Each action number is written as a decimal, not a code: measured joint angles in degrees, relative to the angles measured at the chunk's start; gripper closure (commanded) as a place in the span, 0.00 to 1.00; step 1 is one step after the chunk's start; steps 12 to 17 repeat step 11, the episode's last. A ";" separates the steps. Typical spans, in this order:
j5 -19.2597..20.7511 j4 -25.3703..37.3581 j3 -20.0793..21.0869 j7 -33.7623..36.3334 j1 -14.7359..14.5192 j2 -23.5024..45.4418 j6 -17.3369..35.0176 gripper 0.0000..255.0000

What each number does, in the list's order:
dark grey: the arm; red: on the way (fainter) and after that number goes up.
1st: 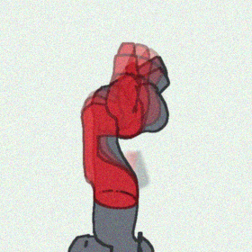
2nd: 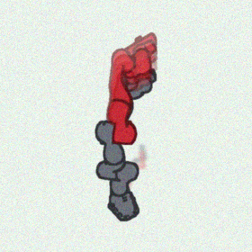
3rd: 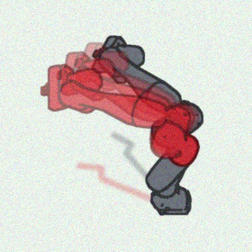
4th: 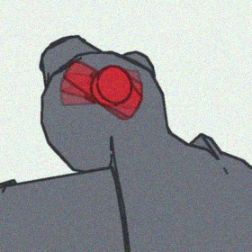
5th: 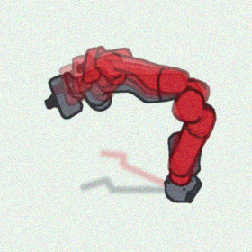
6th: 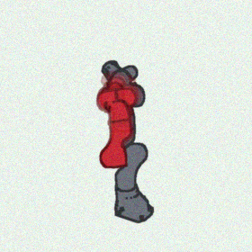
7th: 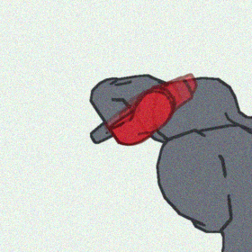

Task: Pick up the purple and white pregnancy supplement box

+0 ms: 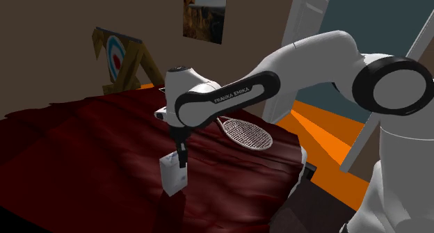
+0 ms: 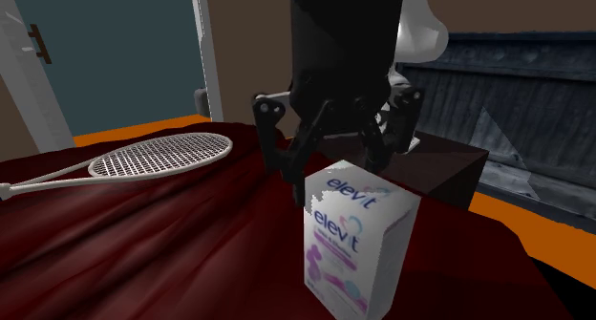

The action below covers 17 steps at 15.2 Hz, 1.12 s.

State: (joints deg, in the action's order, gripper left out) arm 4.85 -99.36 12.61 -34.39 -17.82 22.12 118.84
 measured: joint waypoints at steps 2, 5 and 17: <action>-0.21 0.78 0.11 -0.08 0.02 -0.76 -1.51 1.00; -0.41 1.97 0.19 -0.20 0.06 -1.47 -3.40 1.00; -0.79 4.39 0.34 -0.41 0.10 -2.81 -7.11 1.00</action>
